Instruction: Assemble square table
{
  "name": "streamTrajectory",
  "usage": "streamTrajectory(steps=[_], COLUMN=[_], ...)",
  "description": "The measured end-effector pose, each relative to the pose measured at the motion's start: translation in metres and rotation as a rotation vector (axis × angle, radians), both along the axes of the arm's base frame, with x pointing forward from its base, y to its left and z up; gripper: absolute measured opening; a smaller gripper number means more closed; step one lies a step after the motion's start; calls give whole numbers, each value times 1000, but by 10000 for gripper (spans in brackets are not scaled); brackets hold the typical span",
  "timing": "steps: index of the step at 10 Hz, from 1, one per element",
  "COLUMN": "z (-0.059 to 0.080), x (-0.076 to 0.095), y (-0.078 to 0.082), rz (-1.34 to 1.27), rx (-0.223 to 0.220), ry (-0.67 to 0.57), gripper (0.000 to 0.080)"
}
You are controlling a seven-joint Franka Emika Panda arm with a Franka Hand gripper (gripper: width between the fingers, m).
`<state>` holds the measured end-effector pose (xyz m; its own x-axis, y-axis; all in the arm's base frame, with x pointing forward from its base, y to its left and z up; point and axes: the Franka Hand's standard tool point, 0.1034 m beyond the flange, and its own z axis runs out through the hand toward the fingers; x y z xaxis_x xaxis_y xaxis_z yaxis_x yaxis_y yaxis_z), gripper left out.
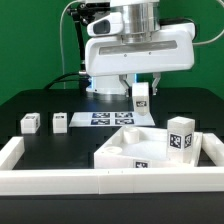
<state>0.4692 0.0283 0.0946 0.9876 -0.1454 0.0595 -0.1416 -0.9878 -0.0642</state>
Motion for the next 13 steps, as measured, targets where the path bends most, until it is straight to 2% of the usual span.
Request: streamTrajectory(steps=[1,2,4,6,10,11,12,13], z=[-3,-2,13,26,22,20,23,29], x=[3,5,19,29,27,28,38,51], y=[-2,-4,-19,-28,-29,-41,-46,-43], rz=[11,20,15,1,1,-25,-52,-53], rx=[-42,-59,-121,-142,-143,-145,-124,-116], ry=[-105,-152,-333,-410,-400,-389,-362,-373], gripper=[290,290,290,290,290,290,290,290])
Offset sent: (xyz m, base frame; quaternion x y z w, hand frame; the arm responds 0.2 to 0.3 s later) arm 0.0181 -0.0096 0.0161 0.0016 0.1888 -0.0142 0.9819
